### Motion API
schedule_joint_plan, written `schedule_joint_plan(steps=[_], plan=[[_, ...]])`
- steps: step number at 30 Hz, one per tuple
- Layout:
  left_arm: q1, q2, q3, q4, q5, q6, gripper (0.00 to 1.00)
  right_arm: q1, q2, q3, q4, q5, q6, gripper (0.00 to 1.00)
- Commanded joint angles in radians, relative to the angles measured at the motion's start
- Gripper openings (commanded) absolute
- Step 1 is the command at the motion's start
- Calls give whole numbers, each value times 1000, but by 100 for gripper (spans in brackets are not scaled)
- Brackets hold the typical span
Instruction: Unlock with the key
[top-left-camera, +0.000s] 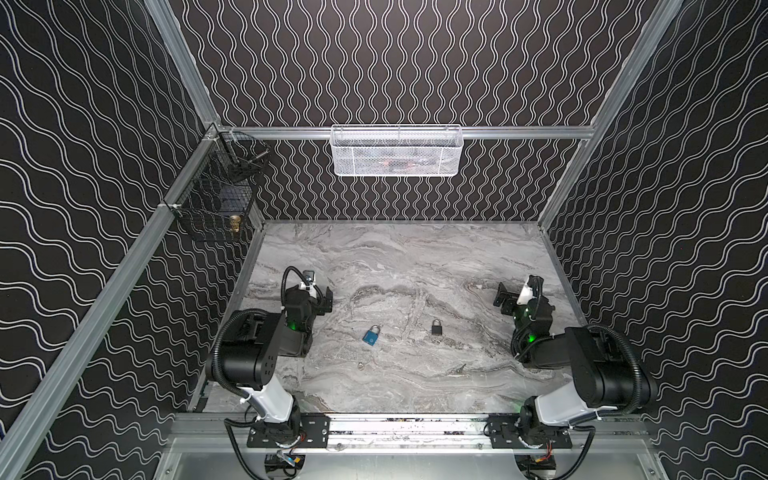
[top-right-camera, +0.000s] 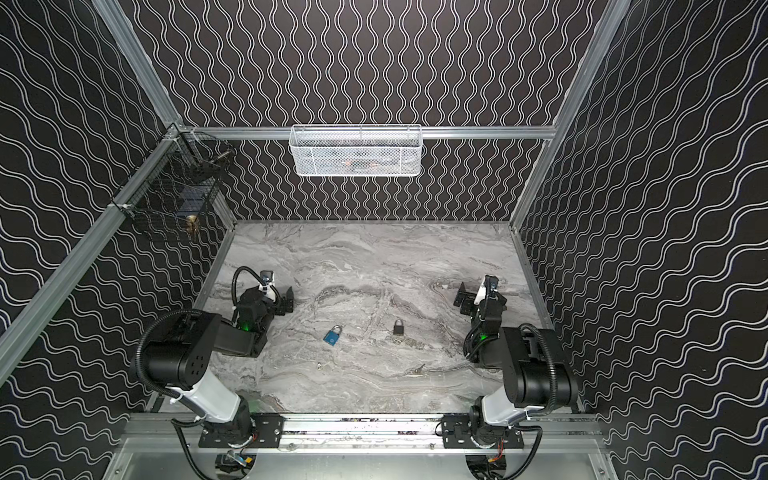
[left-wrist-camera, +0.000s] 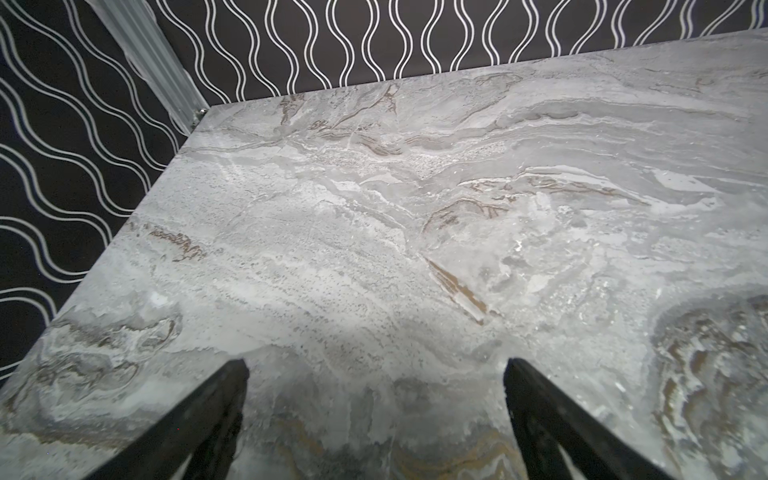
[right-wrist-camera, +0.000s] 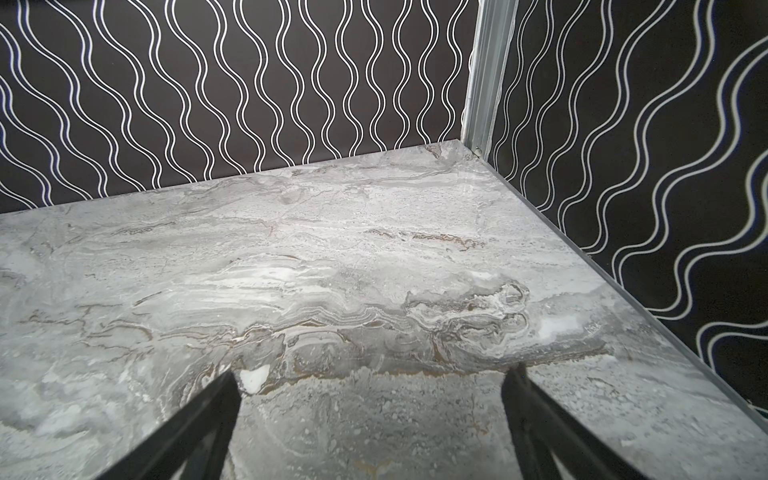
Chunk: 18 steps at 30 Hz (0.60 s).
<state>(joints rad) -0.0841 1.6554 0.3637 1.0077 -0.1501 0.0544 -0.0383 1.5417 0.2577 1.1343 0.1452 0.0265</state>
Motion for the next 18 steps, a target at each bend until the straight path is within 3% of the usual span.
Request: schedule_joint_plan(steps=[1,9,14,18], plan=[[3,-32,-11,25,-9,4,99,1,-22,-1,40,26,11,99],[3,-152,-17,-74,-5,1,99,2,-93,0,-19,54,19,99],[3,-286,-17,-189,13,-12,99,2,-196,39,-189,63,40,99],[3,-416,-5,-294,66,-81,99,-6,-302,91,-401,97,161,99]])
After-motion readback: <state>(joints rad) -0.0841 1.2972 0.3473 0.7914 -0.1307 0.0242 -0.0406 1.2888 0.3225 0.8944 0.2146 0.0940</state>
